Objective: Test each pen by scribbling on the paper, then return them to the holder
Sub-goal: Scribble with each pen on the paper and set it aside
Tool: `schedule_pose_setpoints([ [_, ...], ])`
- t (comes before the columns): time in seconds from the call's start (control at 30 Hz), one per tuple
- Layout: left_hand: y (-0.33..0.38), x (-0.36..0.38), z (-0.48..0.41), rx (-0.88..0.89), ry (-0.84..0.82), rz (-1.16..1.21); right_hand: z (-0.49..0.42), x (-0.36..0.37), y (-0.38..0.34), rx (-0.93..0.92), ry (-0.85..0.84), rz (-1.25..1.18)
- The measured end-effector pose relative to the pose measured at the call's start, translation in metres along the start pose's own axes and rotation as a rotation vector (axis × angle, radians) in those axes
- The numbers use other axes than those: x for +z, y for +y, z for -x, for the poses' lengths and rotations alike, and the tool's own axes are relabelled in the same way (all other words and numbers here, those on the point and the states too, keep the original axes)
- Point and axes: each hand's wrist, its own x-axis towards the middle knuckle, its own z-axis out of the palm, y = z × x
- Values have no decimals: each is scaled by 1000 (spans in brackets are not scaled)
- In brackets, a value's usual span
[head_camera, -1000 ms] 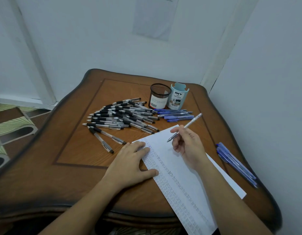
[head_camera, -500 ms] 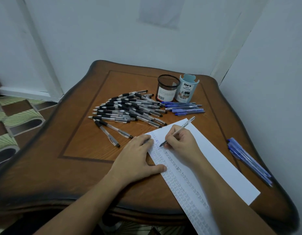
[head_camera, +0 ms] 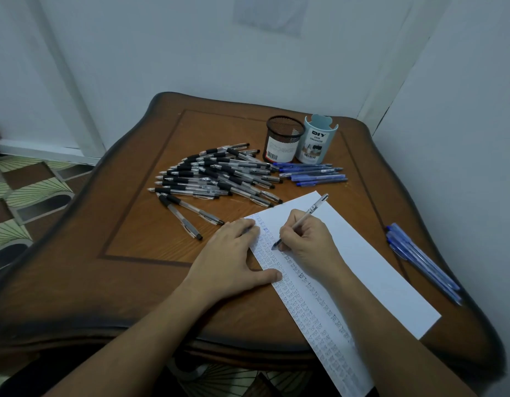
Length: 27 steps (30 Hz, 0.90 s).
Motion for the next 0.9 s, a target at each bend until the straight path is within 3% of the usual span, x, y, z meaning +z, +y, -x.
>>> schedule_pose_setpoints([
  [0.9,-3,3,0,25,7,-34,1,1,-1,2,47,29],
])
